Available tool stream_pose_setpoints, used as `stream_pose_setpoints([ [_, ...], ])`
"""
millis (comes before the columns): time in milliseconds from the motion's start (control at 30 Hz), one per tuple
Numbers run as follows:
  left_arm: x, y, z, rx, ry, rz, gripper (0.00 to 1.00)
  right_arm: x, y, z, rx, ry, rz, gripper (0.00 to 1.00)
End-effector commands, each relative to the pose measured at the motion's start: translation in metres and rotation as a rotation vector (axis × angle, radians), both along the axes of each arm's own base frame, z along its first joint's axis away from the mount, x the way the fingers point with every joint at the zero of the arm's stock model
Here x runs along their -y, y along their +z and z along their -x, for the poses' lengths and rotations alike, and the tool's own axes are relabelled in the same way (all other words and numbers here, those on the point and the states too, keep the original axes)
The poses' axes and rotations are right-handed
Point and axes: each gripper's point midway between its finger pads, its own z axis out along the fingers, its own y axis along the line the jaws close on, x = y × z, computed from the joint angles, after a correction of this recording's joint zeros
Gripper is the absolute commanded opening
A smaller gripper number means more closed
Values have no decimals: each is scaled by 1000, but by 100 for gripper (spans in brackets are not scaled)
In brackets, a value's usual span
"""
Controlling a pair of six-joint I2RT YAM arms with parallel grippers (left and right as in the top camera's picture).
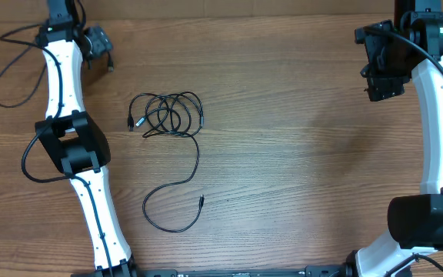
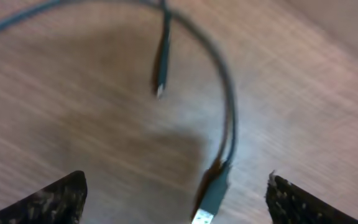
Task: Untangle cables
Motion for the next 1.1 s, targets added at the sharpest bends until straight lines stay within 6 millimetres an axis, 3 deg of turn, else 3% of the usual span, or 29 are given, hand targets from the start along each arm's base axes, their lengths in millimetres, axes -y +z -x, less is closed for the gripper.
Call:
stream_pose_setpoints([
  [0,-27,7,11,-10,60,-13,91,3,13,4,33,-5,15,100],
  [200,-63,35,38,-4,252,50,93,3,12,4,33,-5,15,100],
  [333,-99,29,71,-74,347,48,92,3,12,4,33,-5,15,100],
  [400,-115,23,88,-121,389,31,73,3,12,4,33,-5,15,100],
  [500,-136,12,116,-198,443,27,16,3,13,4,33,-5,15,100],
  [533,-141,7,124,-220,451,32,5,3,12,4,33,-5,15,100],
  [767,-155,-19,155,-315,497,46,4,3,12,4,33,-5,15,100],
  [1067,-161,-50,164,-361,500,6,4,3,12,4,33,-5,15,100],
])
